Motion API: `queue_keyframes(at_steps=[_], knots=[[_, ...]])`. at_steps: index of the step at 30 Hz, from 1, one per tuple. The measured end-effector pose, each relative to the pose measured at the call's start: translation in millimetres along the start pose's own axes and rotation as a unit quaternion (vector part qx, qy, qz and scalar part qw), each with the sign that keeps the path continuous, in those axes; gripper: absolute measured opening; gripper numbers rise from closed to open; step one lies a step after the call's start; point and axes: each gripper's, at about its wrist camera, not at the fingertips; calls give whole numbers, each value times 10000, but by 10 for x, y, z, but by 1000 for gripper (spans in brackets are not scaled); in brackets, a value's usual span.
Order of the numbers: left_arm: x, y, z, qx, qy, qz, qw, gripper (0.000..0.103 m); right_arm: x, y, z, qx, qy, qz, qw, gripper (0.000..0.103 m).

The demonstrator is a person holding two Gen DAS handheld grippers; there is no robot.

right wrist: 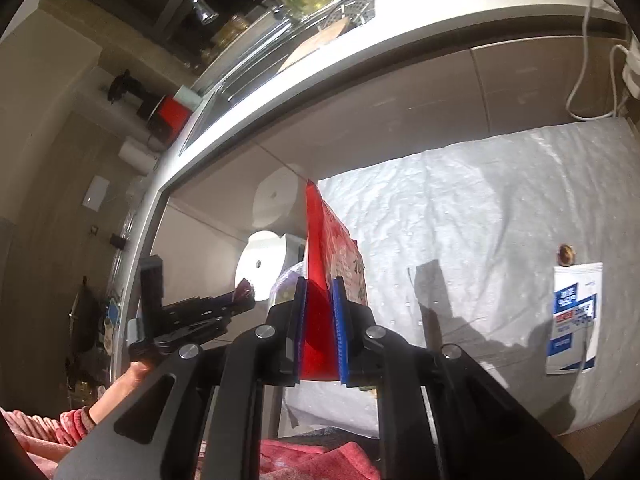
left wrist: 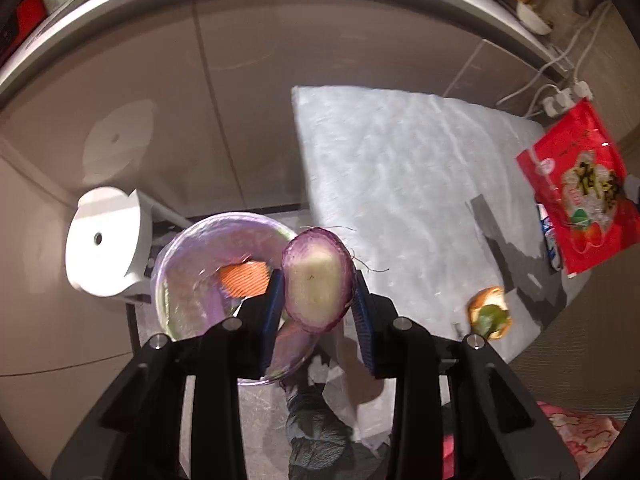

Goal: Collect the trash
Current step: 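Carry the onion slice and red bag to the bin and release both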

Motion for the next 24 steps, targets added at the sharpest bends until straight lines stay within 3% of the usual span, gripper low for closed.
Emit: queue_keyframes(at_steps=[5, 10, 12, 17, 19, 24], knots=[[-547, -521, 169, -526, 290, -104, 9981, 33, -402, -214, 6, -168, 171, -25, 9997, 13], [-789, -988, 225, -1148, 499, -105, 9921, 34, -645, -424, 47, -305, 149, 9, 9994, 13], [-801, -1026, 245, -1286, 473, -53, 9905, 41, -720, -494, 60, -351, 158, 5, 9993, 13], [-855, -767, 273, -1044, 494, 117, 9932, 60, -879, -739, 91, -527, 198, -79, 9984, 13], [-890, -578, 278, -885, 604, 202, 9940, 62, -961, -891, 99, -649, 233, -138, 9975, 13], [-952, 8, 364, -505, 900, 224, 9944, 85, -1110, -1398, 169, -1101, 332, -285, 9930, 13]])
Point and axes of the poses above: each gripper's, at about its wrist camera, not at the fingertips, and y roughly against the way its jaws point, x to its right, z to its underside
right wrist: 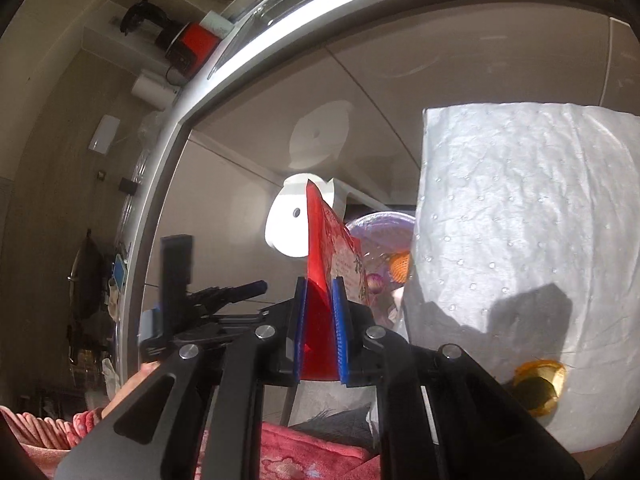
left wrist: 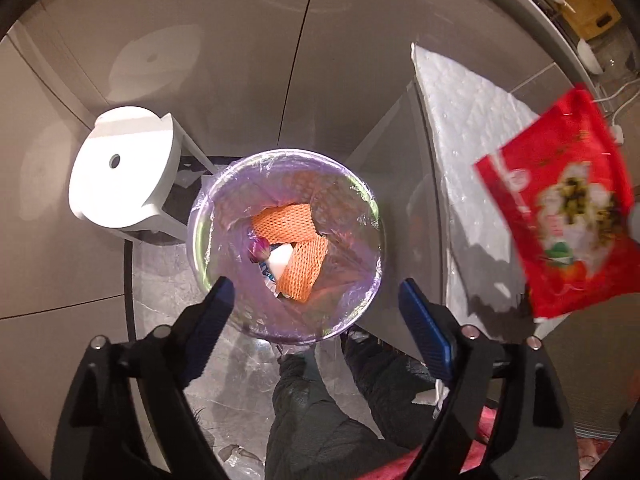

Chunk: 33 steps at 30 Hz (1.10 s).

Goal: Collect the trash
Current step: 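Carry the onion slice and red bag to the bin and release both, then grasp the orange peel with the left tool and lift it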

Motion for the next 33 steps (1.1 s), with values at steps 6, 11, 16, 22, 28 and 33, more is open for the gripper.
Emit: queue_keyframes(at_steps=[6, 11, 16, 22, 28, 33], knots=[[-79, 552, 233, 415, 143, -112, 9990, 89, -85, -761, -76, -625, 126, 29, 9980, 13], [-180, 716, 340, 536, 284, -332, 9976, 89, -177, -1412, -78, -1095, 366, 325, 9928, 13], [-227, 729, 390, 567, 321, -568, 9963, 90, -201, -1896, -13, -1436, 717, 718, 9844, 16], [-167, 774, 376, 652, 213, -653, 9955, 90, -190, -1733, -39, -1329, 633, 515, 9878, 64], [53, 735, 312, 665, -57, -502, 9965, 90, -8, -664, -232, -307, 86, 119, 9994, 78], [467, 590, 255, 603, -526, -252, 9965, 90, 342, 551, -171, 825, -244, 771, 9933, 92]])
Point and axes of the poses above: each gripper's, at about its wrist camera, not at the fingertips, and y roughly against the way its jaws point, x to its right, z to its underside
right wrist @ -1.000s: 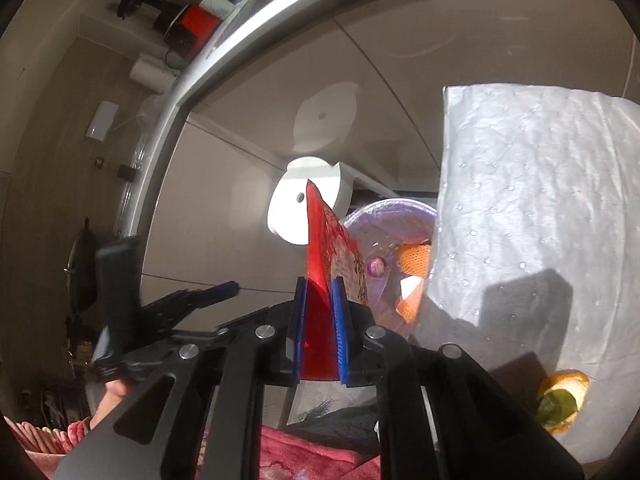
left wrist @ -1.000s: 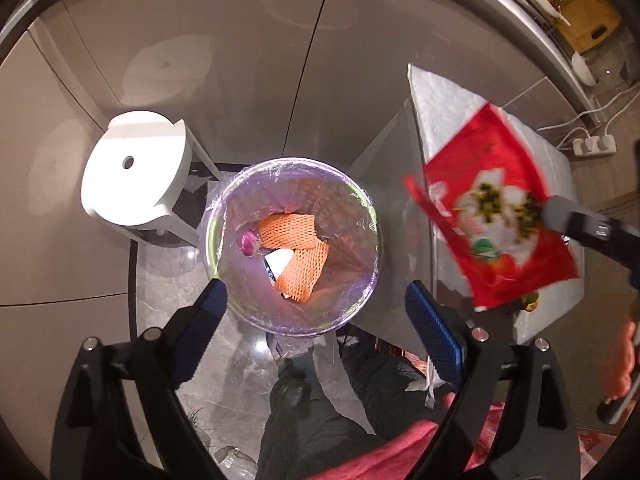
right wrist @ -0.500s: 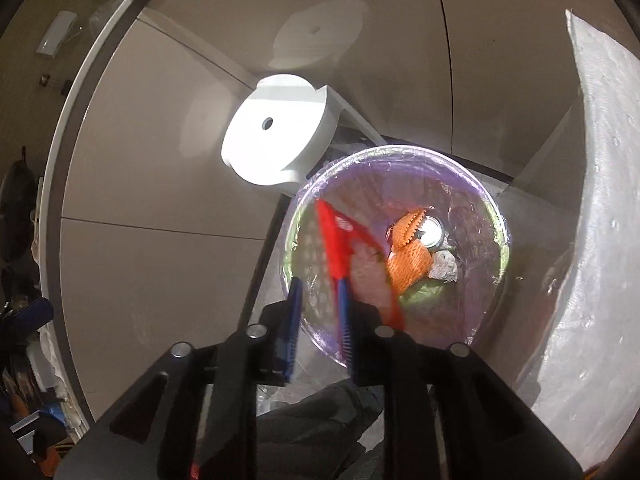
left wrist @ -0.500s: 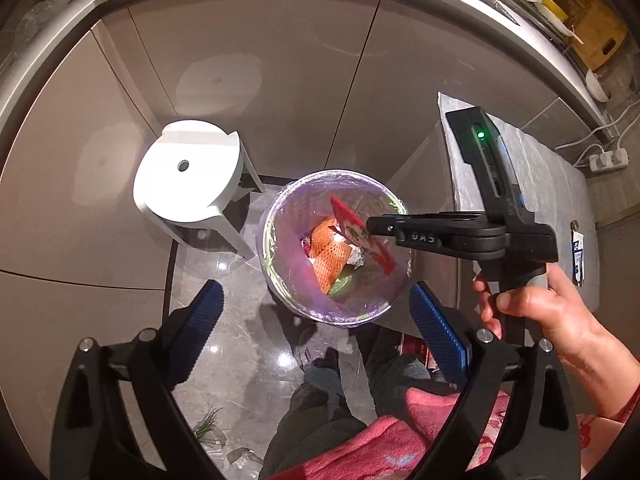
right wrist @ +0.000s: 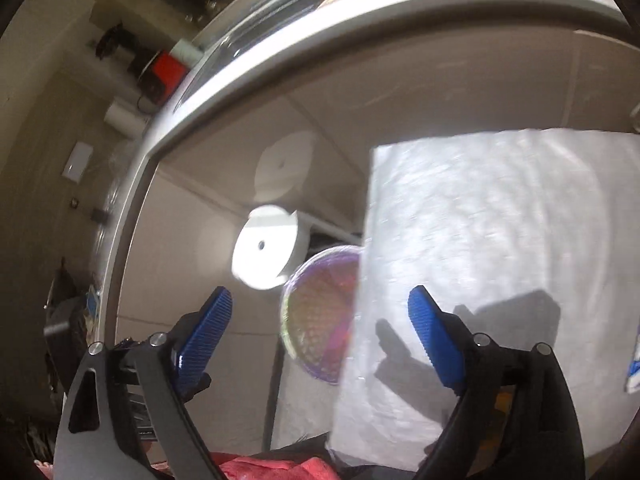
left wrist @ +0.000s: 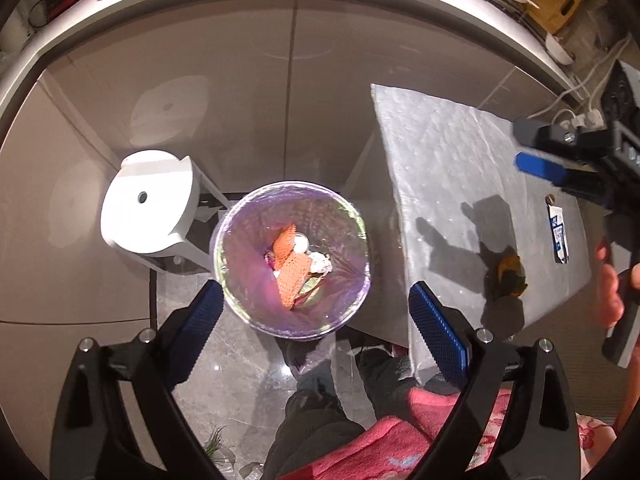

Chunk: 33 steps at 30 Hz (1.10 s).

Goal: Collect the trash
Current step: 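Grasp the orange peel with the left tool and lift it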

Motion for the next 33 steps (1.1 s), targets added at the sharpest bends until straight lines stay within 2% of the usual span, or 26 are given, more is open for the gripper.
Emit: queue_keyframes(at_steps=[4, 6, 9, 12, 18, 23, 27, 28, 30, 33], knots=[[535, -166, -47, -50, -645, 366, 9972, 90, 529, 735, 104, 639, -346, 895, 9933, 97], [841, -271, -58, -115, -1001, 555, 9934, 90, 808, 972, 216, 765, -581, 1250, 9875, 98], [1307, -440, -41, -255, -1538, 884, 9838, 90, 1223, 1194, 414, 825, -1051, 1494, 9797, 98], [1748, -634, -30, -360, -2031, 938, 9740, 90, 1568, 1320, 620, 800, -1476, 1570, 9732, 98], [2350, -993, 31, -469, -2726, 643, 9588, 90, 1982, 1542, 906, 689, -1767, 1645, 9680, 98], [2588, -1218, 112, -600, -3193, 448, 9447, 90, 2218, 1668, 1002, 655, -1956, 1576, 9657, 98], [2681, -1386, 194, -724, -3369, 301, 9383, 88, 2352, 1732, 1053, 657, -2031, 1548, 9646, 98], [2692, -1416, 209, -748, -3406, 257, 9369, 86, 2380, 1749, 1065, 660, -2042, 1540, 9645, 98], [2700, -1468, 238, -815, -3471, 207, 9341, 71, 2415, 1772, 1088, 666, -2070, 1521, 9642, 98], [2684, -1463, 249, -777, -3478, 245, 9340, 58, 2476, 1784, 1120, 663, -2081, 1491, 9644, 98]])
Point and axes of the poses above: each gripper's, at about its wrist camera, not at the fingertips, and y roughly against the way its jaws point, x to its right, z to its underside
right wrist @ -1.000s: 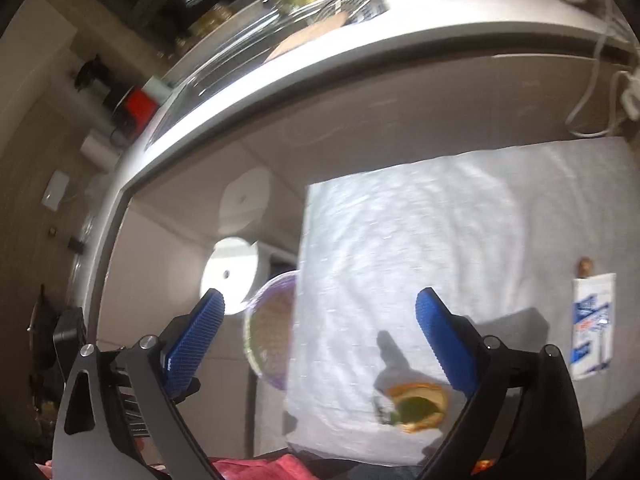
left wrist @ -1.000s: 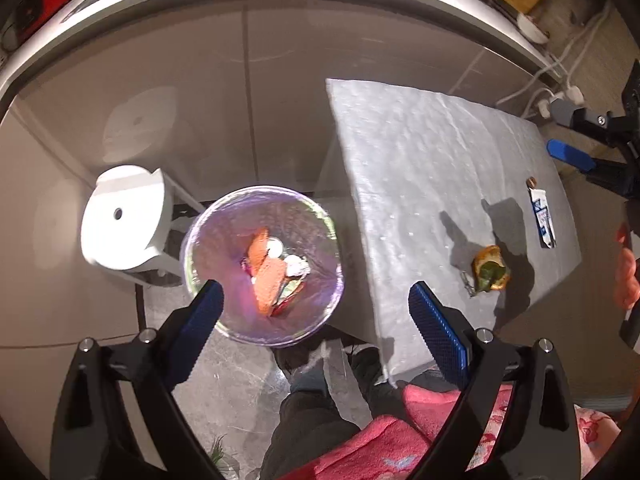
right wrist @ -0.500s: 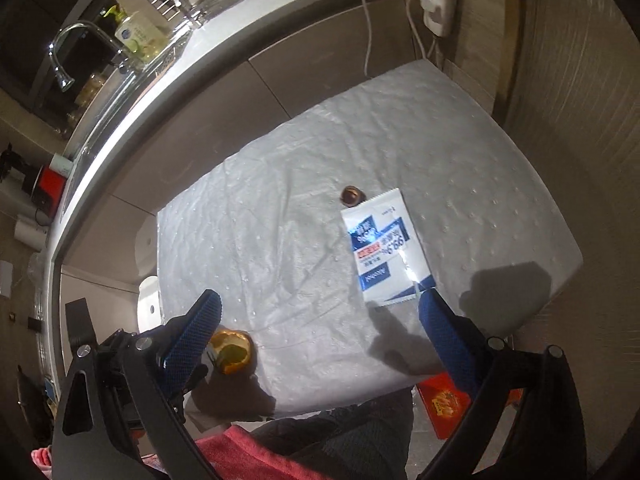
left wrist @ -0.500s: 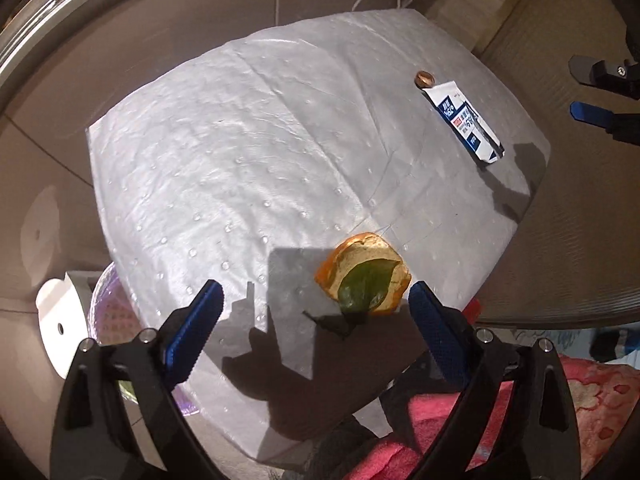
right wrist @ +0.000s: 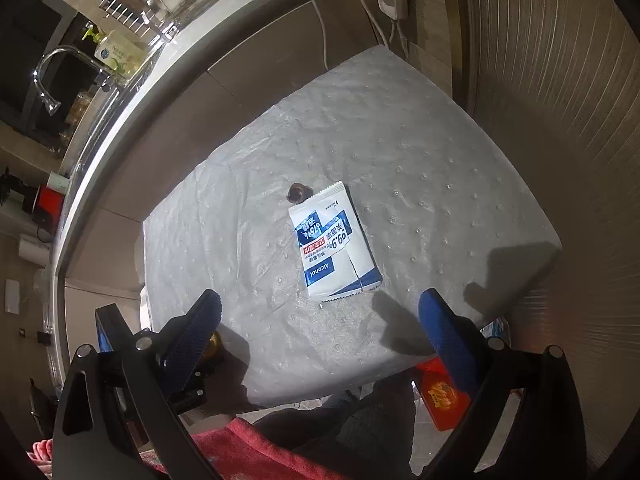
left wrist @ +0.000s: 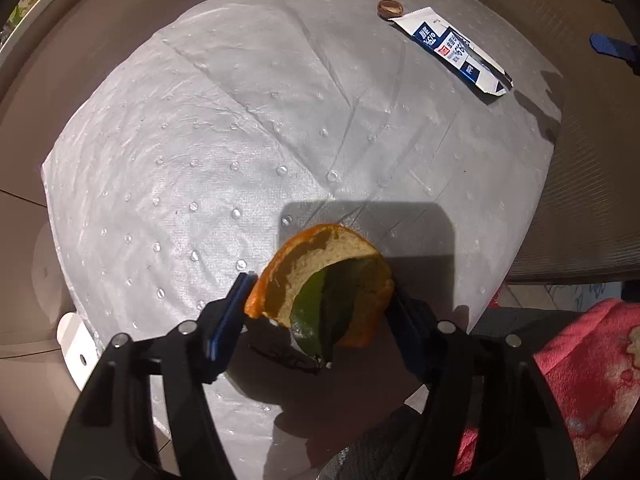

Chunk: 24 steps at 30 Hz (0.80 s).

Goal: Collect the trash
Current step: 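Grasp the orange peel with the left tool and lift it, then grasp the white alcohol wipe packet with the right tool while the left tool holds the peel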

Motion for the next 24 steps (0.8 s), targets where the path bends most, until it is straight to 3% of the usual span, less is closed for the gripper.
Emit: queue_keyframes(at_steps=[2, 6, 12, 17, 24], knots=[[-13, 30, -1, 63, 30, 44, 10000, 50, 30, -11, 9, -20, -29, -22, 10000, 98], [-70, 173, -47, 224, 132, 170, 9995, 24, 40, -43, 10, -51, 2, -83, 10000, 98], [-209, 280, -62, 386, 394, 308, 9980, 16, -44, -167, -6, -119, 304, -62, 9994, 98], [-374, 483, -2, 607, 787, 484, 9939, 15, -127, -419, 4, -190, 801, 127, 9965, 98], [-485, 925, 58, 1025, 1147, 434, 9872, 15, -149, -948, 11, -480, 1042, 402, 9926, 83]])
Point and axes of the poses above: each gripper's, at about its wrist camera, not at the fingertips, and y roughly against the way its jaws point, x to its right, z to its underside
